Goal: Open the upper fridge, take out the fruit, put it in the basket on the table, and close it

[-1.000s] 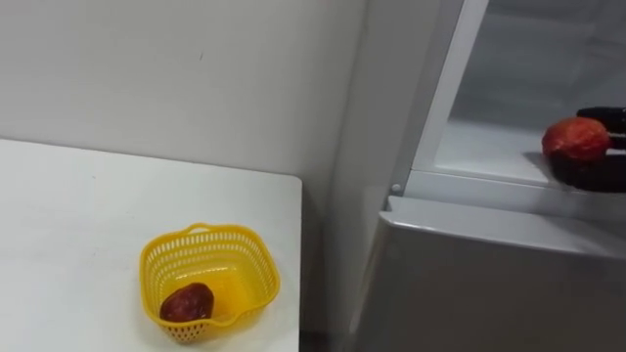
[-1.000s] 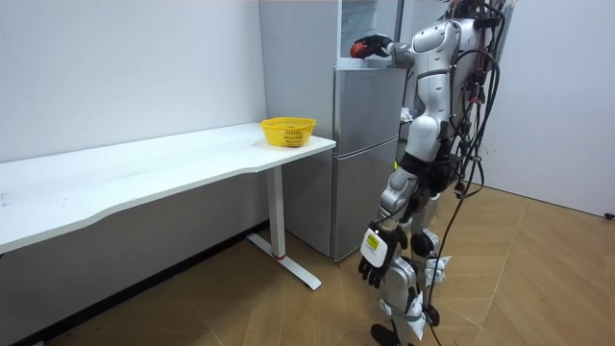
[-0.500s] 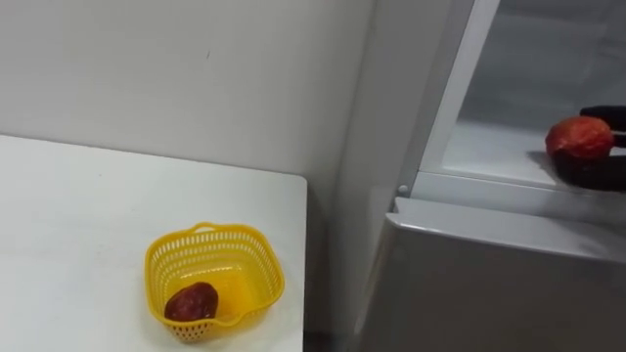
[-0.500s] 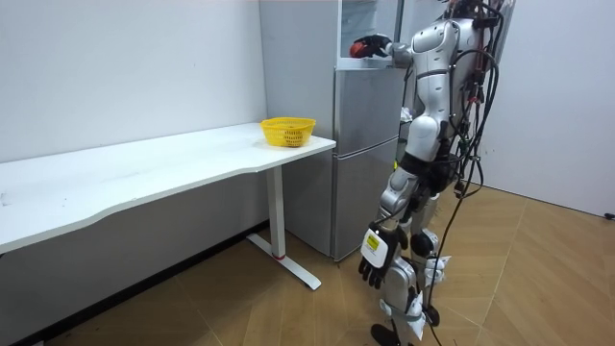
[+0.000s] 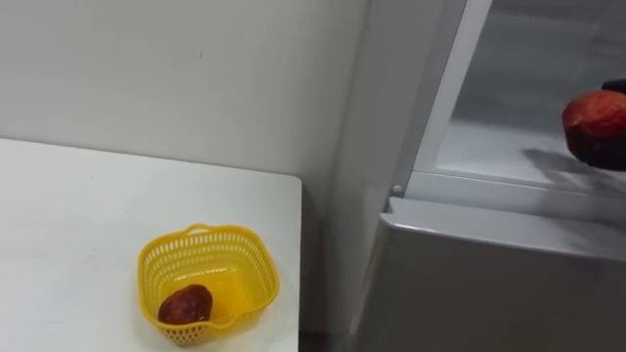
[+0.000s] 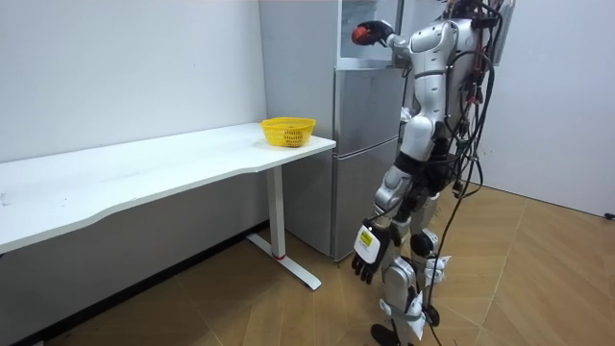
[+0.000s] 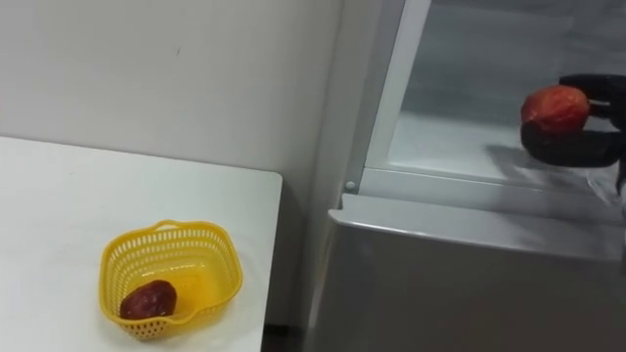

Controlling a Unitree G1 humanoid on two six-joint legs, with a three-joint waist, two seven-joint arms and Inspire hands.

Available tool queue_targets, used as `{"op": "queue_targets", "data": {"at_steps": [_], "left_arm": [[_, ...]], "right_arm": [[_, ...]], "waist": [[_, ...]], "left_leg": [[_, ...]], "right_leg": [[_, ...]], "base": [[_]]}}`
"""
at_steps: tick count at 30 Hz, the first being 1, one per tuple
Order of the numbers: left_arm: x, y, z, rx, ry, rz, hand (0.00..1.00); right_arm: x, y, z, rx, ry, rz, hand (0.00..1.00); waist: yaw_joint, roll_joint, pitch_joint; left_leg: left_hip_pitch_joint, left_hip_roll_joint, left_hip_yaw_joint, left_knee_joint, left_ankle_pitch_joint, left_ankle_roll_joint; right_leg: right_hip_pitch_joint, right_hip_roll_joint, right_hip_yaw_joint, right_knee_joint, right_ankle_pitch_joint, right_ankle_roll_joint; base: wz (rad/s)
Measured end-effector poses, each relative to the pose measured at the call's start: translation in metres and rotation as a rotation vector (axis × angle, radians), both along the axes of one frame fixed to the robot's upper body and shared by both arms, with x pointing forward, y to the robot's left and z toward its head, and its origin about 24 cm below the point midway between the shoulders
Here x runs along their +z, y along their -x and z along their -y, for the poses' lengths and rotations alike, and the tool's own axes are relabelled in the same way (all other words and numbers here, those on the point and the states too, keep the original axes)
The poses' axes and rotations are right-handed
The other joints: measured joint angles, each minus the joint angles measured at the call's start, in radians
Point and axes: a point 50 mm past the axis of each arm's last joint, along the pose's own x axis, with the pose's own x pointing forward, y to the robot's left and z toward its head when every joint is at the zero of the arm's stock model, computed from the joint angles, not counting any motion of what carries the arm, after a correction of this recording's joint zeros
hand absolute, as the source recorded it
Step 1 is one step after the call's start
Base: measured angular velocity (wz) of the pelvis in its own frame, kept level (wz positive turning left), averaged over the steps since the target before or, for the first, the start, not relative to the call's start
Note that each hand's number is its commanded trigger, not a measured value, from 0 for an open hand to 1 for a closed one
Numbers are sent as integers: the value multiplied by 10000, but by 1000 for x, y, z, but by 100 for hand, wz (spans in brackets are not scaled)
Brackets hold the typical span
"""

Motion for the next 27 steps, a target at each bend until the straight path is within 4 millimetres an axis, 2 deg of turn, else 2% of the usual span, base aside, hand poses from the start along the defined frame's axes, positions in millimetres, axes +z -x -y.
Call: {"op": "queue_targets", "data": {"at_steps": [6,8,10,12,18,22,27], "left_arm": [[0,-3,1,78,18,289,0],[0,-2,2,109,56,283,0],[-1,-1,4,251,139,299,0],[-1,-2,5,156,167,328,0],[-2,-4,7,18,213,385,0],[-4,-8,8,65,259,298,0],[-5,-16,10,-172,298,347,0]], "right_arm": [[23,16,-28,37,1487,1712,100],[28,23,-39,196,1968,2239,100],[29,32,-49,356,2505,2790,100],[31,37,-56,500,2705,3087,100],[44,54,-80,881,3804,4368,100],[52,67,-105,1311,4612,5383,100],[50,72,-124,1751,5491,5752,100]], "waist": [[5,231,166],[-26,343,141],[-9,484,65],[5,554,26],[48,581,34],[111,587,45],[257,568,73]], "left_leg": [[78,-1,18,-32,-6,-1],[45,4,14,-66,-6,-1],[74,10,15,-77,-5,-2],[81,10,42,-80,-3,-2],[120,10,111,-107,-3,-1],[228,19,193,-175,-3,0],[234,23,200,-175,-4,0]], "right_leg": [[98,4,15,-26,5,-6],[82,8,26,-19,5,-6],[93,17,37,-18,5,-6],[101,18,41,-17,5,-6],[92,20,118,-9,5,-5],[126,32,232,4,5,-5],[131,33,221,6,5,-5]], "base": [[0],[0],[0],[0],[-4],[-6],[0]]}}
